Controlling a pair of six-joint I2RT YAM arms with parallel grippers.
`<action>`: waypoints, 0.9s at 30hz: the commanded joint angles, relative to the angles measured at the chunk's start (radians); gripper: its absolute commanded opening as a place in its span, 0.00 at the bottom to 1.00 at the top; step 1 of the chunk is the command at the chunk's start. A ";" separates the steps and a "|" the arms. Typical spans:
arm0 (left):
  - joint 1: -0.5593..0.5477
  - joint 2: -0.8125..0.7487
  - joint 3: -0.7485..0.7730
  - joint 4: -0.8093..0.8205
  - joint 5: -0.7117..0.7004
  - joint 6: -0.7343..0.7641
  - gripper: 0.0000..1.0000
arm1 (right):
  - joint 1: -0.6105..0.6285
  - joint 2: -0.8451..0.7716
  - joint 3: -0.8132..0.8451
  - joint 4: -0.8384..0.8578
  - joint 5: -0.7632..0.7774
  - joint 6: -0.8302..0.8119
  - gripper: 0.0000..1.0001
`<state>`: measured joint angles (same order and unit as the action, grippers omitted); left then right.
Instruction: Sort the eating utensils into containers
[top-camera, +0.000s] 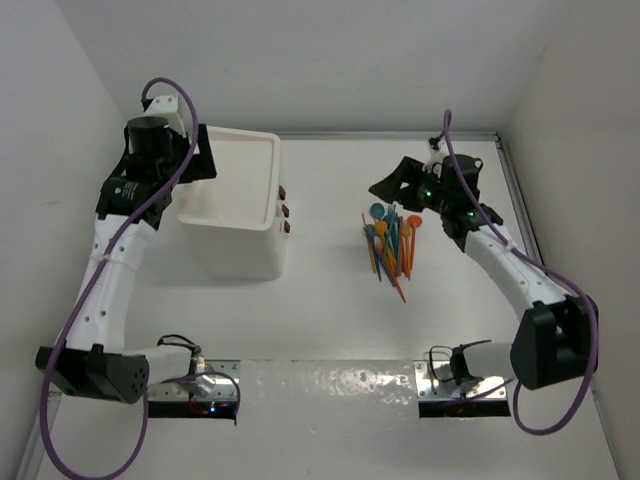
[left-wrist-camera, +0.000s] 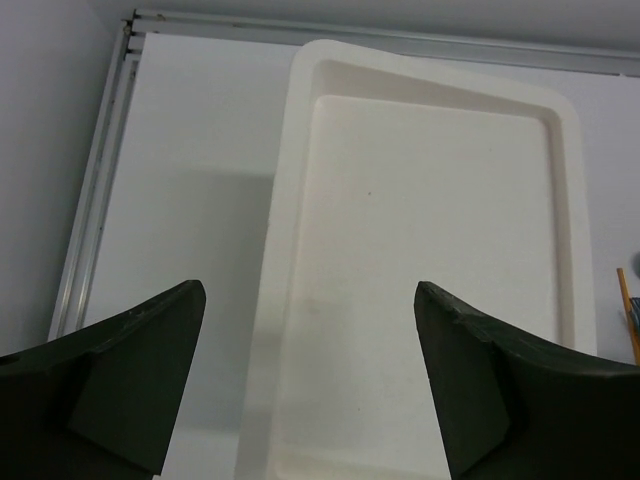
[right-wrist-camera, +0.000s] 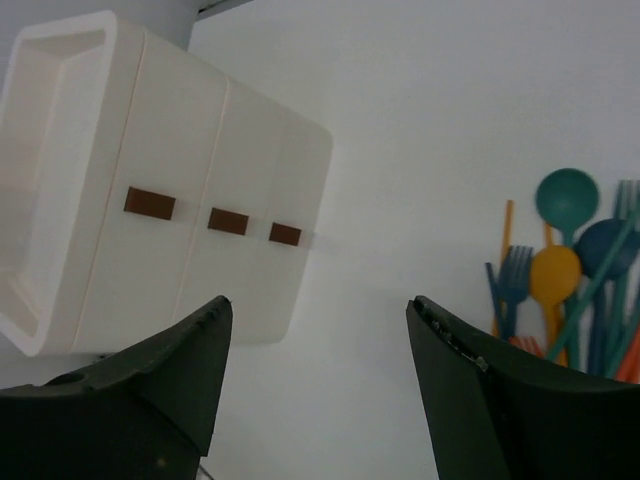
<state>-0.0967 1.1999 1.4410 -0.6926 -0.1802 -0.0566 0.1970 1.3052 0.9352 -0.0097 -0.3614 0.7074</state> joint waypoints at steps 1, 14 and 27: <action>0.021 0.068 0.076 -0.012 0.039 0.014 0.82 | 0.051 0.078 0.036 0.175 -0.105 0.116 0.68; 0.068 0.240 0.113 -0.015 0.087 0.029 0.61 | 0.180 0.426 0.148 0.597 -0.232 0.398 0.59; 0.071 0.263 0.075 -0.019 0.159 0.032 0.22 | 0.265 0.676 0.255 0.925 -0.310 0.648 0.64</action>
<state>-0.0269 1.4685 1.5074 -0.7425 -0.0921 -0.0193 0.4427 1.9522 1.1366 0.7517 -0.6403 1.2854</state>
